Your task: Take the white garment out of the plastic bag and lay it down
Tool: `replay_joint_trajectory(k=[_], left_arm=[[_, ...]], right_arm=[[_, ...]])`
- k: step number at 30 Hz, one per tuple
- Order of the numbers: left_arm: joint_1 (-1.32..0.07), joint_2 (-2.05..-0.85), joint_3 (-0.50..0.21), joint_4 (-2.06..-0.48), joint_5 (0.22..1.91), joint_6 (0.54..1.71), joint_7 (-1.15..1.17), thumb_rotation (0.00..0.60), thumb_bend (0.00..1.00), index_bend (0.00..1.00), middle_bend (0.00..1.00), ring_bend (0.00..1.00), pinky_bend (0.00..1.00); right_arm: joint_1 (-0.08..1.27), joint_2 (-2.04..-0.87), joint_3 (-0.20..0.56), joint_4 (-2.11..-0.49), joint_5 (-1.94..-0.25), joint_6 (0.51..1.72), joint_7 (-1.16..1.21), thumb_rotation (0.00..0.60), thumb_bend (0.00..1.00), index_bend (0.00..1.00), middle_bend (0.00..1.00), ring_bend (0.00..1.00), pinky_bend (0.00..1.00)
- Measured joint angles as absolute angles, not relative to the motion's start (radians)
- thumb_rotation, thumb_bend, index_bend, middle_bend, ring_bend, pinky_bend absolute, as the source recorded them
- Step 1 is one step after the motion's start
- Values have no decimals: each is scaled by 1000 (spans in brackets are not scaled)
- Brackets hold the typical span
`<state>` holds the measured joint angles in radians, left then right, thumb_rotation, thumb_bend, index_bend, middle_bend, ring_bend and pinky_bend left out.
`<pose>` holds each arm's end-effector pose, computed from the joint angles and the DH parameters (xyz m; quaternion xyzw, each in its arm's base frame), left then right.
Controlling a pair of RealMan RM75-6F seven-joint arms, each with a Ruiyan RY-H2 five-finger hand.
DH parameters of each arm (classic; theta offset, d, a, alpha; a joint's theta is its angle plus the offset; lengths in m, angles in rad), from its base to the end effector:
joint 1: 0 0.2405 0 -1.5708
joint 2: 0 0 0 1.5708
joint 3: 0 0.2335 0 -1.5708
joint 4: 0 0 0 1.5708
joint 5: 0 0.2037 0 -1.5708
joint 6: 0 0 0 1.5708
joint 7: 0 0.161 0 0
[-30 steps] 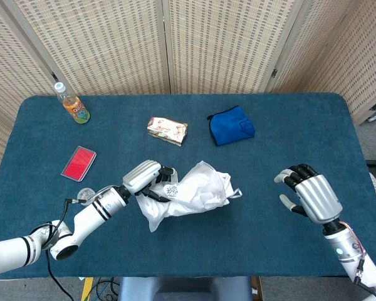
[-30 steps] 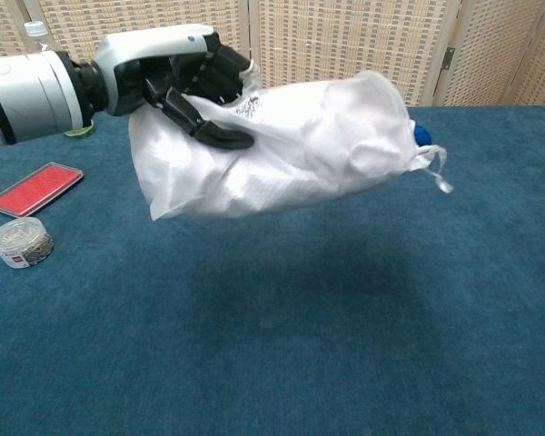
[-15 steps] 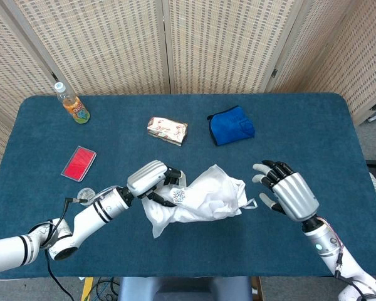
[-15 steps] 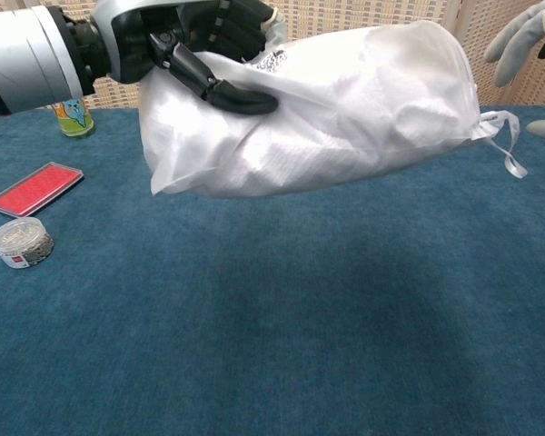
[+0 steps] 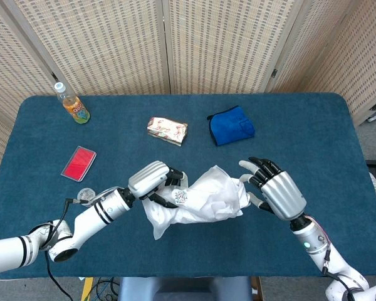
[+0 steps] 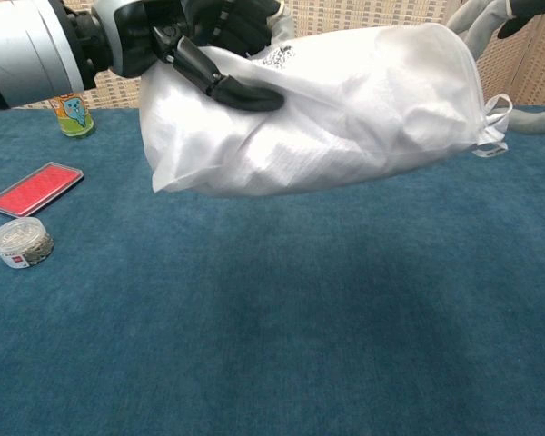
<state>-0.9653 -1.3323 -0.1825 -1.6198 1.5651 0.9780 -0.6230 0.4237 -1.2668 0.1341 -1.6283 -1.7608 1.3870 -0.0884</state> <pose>-0.0054 0.3320 0.0357 -0.7112 -0.4365 -0.5462 0.0734 -0.1462 -0.2688 0.0988 0.7063 -0.2238 0.5289 0.4138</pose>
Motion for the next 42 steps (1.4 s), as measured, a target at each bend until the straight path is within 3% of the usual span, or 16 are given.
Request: replay_joint_trajectory(k=[18,20,24,27,32,39,42], left_arm=[[-974,-1331,-188,-1634,1542,965,-613,600,300,586,622,612,649],[-975,-1330,-188,-1636,1540,964,-617,600,299,583,622,611,649],[-974,-1328,-190,-1634,1532,961,-618,600,299,580,622,609,649],[-973,-1323,-189,-1634,1525,956,-617,600,300,577,622,607,650],[-971,-1318,-187,-1635,1510,943,-605,600,299,560,621,600,650],[-976,-1305,-177,-1637,1484,892,-584,600,295,452,569,579,650],[-980,-1299,-175,-1635,1473,870,-580,600,286,354,494,521,623]], right_arm=[[483,-1329,119,-1617,-1757,1332,-97,600,276,415,231,151,267],[489,-1341,120,-1609,-1761,1333,-100,600,348,476,272,151,267],[495,-1376,124,-1580,-1773,1356,-106,600,538,697,383,164,267],[498,-1403,126,-1553,-1784,1384,-102,600,638,791,442,210,267],[496,-1441,131,-1513,-1790,1431,-82,600,675,870,496,261,267],[493,-1461,125,-1475,-1776,1439,-79,600,684,890,514,287,267],[497,-1464,125,-1465,-1763,1428,-76,600,685,892,515,295,267]])
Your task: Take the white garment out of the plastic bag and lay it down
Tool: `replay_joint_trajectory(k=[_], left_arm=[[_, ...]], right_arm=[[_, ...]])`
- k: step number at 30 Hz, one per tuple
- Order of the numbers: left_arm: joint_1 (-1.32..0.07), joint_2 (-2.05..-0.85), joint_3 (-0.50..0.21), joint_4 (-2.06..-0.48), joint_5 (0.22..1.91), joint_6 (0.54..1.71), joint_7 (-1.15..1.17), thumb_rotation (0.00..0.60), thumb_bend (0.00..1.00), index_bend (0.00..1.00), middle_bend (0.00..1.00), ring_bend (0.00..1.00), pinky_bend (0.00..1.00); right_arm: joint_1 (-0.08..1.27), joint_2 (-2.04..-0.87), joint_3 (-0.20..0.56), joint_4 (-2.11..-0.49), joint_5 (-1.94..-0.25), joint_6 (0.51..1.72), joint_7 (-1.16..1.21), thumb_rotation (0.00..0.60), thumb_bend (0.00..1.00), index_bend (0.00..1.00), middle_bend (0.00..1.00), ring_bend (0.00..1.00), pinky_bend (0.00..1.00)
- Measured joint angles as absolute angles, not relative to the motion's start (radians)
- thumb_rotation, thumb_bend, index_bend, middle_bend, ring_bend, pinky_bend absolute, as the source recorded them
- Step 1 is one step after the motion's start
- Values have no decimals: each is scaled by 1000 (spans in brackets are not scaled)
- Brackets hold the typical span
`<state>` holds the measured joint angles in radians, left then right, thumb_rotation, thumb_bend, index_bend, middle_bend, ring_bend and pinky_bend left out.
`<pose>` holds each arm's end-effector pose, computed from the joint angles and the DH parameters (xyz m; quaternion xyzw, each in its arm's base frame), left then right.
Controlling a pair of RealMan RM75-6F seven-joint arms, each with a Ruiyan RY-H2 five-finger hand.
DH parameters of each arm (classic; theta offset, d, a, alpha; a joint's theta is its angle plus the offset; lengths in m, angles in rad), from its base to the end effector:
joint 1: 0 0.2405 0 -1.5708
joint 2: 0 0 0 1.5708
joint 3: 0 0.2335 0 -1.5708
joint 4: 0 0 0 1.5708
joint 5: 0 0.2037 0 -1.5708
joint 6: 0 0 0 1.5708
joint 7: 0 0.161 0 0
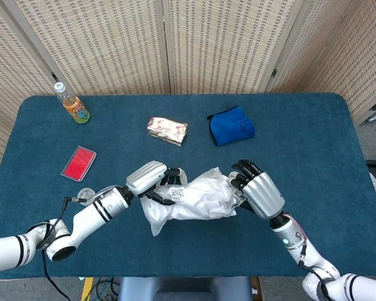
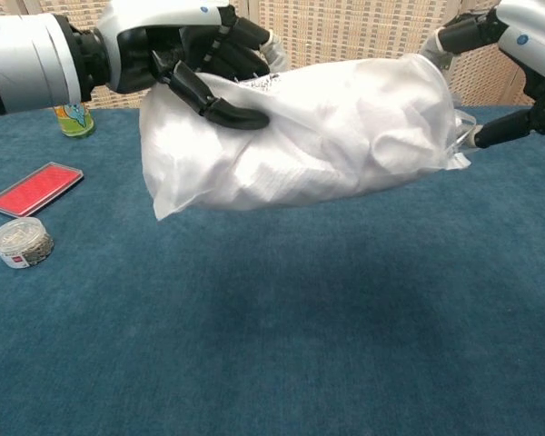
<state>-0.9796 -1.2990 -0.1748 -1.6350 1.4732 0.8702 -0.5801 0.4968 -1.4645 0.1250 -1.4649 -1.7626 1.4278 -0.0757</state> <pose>-0.0188 0.3404 0.0298 -0.7226 -0.4660 -0.4994 0.1067 -0.1304 -0.2797 0.0585 0.6949 -0.2141 0.5640 0.3914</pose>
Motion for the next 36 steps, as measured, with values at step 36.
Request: replay_joint_trajectory(k=[36], left_arm=[[-877,-1241,19,-1600,1627,929,-97,600,278,522,601,571,520]], right_arm=[[552,-1505,107,-1409,-1624,1257,-110,600,680,897,532,343,267]])
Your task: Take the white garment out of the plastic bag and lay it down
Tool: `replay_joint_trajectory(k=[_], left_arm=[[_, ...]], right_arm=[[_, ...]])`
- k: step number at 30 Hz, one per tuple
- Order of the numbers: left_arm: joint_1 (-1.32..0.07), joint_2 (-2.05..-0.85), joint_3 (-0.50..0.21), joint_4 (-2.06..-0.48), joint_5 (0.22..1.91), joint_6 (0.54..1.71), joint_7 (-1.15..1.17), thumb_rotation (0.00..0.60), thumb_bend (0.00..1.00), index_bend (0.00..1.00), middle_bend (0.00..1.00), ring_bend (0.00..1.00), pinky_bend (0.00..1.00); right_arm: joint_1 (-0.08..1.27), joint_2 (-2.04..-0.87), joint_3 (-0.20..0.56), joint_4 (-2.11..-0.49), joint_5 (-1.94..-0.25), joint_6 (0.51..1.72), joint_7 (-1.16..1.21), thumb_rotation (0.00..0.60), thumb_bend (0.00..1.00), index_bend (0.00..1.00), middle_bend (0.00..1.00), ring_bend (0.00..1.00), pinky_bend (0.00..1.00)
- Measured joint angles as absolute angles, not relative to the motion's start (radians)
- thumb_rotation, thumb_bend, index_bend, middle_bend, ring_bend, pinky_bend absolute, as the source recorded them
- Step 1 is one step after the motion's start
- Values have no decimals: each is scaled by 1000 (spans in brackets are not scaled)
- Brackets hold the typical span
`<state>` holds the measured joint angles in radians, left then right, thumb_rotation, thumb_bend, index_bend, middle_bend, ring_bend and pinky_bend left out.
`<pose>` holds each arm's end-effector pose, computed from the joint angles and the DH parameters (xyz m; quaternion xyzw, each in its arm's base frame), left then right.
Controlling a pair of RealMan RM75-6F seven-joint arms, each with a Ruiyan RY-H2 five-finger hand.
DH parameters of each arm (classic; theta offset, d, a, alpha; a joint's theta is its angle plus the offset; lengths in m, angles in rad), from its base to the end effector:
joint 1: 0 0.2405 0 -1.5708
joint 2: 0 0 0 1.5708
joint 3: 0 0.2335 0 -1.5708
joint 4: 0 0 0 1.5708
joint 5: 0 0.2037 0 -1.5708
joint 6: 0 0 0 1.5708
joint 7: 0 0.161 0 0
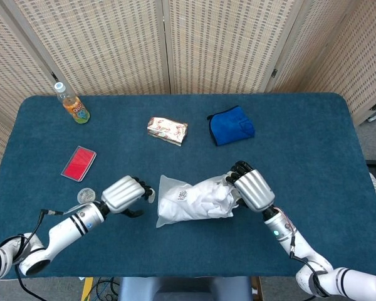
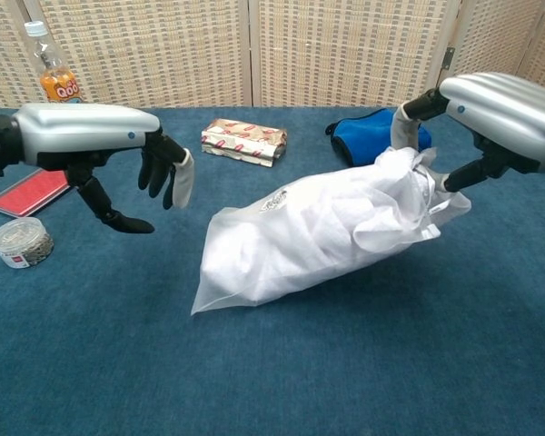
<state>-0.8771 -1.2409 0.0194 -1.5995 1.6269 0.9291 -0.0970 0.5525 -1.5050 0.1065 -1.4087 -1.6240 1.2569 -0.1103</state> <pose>-0.0997 0.3122 0.0251 -0.8559 -0.2593 -0.3756 0.2433 -0.1455 -0.2997 0.0248 0.7326 -0.2609 0.4847 0.4002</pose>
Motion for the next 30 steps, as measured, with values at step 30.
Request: replay_joint_trajectory(k=[30], left_arm=[[-968,-1596,129,-975,2150,1342,-178,600,269,353,977,909,812]], right_arm=[[574,-1493,111,-1440,-1577,1217,-135,600,679,897,528,343,267]])
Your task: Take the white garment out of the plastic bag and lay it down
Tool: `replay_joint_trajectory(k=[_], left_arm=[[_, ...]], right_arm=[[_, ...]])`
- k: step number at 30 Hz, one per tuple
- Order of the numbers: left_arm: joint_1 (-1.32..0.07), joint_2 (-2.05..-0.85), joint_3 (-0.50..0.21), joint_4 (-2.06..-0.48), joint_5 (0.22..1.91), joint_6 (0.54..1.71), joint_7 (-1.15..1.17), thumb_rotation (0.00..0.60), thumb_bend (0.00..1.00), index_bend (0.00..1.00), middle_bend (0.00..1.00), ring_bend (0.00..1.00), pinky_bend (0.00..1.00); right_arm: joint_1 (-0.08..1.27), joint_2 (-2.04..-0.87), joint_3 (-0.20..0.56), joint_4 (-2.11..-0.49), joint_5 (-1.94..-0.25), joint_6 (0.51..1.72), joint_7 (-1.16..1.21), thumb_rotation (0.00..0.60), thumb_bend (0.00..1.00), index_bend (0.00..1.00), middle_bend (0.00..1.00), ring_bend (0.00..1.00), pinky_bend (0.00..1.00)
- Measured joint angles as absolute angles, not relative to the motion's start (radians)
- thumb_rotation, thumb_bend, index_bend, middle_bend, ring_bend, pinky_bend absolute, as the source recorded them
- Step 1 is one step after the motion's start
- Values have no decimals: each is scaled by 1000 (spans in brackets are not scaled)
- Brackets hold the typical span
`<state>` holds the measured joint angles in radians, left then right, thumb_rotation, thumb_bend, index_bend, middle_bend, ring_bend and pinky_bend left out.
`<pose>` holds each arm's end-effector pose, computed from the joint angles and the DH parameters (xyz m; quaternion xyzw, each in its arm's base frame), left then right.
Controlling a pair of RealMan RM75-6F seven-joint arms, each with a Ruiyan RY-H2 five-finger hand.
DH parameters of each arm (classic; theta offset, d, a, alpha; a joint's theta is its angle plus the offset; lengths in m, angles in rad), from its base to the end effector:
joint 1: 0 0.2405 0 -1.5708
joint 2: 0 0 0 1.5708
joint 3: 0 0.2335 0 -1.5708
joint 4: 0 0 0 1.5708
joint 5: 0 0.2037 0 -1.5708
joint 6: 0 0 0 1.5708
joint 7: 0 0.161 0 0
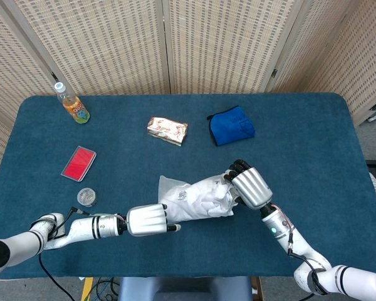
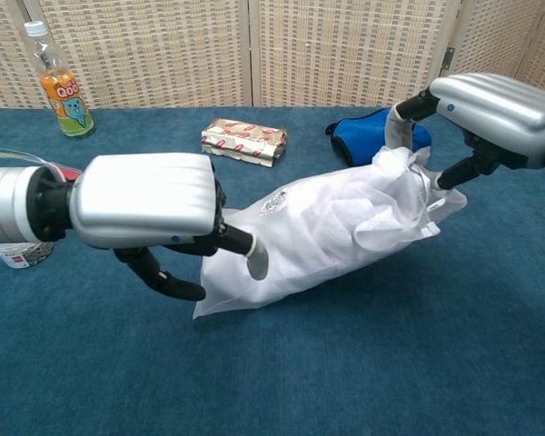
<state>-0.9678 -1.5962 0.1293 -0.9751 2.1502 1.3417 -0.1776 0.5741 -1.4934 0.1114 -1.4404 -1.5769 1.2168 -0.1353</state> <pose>-0.0838 0.2950 -0.0289 -0.8873 0.0517 -0.4445 0.1115 -0.1414 -0.3043 0.0228 0.7370 -0.2720 0.4722 0.3998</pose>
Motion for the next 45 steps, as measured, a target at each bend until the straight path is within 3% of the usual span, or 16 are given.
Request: replay_joint_trajectory(k=[15,31,45], left_arm=[[-993,-1675,159,-852,2099,1295,-133,600,248,360,964,900,812],[-956,-1637,230,-854,2091,1304,-42,600,222,322,955,890,812],[-946,-1676,243,-837,2071,1305,-75,600,222,287,951,886,812]], right_arm=[[579,-1496,107,-1436,-1570,1208,-132,600,679,897,528,343,267],[578,-1495,100,-1441,-1568,1206,-129,600,679,897,528,343,267],[577,-1493,102,-1446,-1563,1207,-138,600,679,897,528,343,267]])
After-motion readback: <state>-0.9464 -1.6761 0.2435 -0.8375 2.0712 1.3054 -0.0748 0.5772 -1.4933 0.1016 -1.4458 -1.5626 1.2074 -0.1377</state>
